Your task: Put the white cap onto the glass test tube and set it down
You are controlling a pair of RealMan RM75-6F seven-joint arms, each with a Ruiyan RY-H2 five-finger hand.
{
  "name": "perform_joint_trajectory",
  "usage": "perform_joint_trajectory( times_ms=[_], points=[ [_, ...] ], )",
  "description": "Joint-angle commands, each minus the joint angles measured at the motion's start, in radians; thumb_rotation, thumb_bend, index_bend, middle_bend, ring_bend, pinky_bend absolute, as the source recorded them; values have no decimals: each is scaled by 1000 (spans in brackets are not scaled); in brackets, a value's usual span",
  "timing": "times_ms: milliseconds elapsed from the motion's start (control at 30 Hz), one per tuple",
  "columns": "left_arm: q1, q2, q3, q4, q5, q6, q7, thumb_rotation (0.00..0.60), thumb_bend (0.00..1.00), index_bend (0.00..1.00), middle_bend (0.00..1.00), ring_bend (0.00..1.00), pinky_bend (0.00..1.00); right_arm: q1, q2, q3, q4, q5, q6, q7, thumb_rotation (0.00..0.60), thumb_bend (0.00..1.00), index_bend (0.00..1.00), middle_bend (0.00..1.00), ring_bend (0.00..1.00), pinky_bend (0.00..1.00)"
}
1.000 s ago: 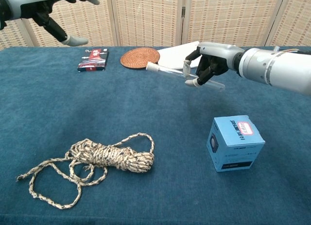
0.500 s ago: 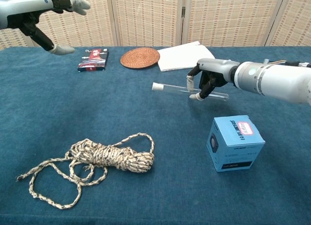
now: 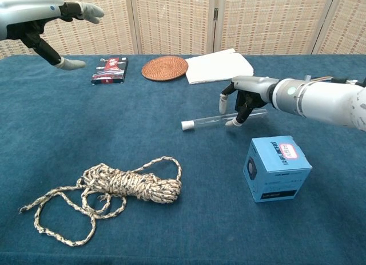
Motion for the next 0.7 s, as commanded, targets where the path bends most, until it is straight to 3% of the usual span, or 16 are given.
perform_joint_trajectory(
  times_ms=[33,233,400,567,700],
  points=[
    [3,2,1,-1,3,0,-2,600,299,0,0,0,0,2,0,0,-5,13,2,-12,600,210,345,974,1000,1000],
    [20,23,0,-6,3,8,-21,600,299,0,0,0,0,-19,62,21,-81,2,47,-1,600,200,300,968,1000,1000],
    [54,59,2,6,-11,28,-44,600,299,0,0,0,0,-89,222,29,-247,-43,142,10,600,200,298,920,994,1000],
    [105,97,17,26,0,66,-70,600,299,25,0,0,0,-193,404,15,-435,-99,261,21,600,280,311,814,874,1000],
    [164,104,40,52,42,140,-86,600,299,116,0,0,0,-288,516,-14,-546,-174,365,50,600,314,385,735,771,1000]
  ],
)
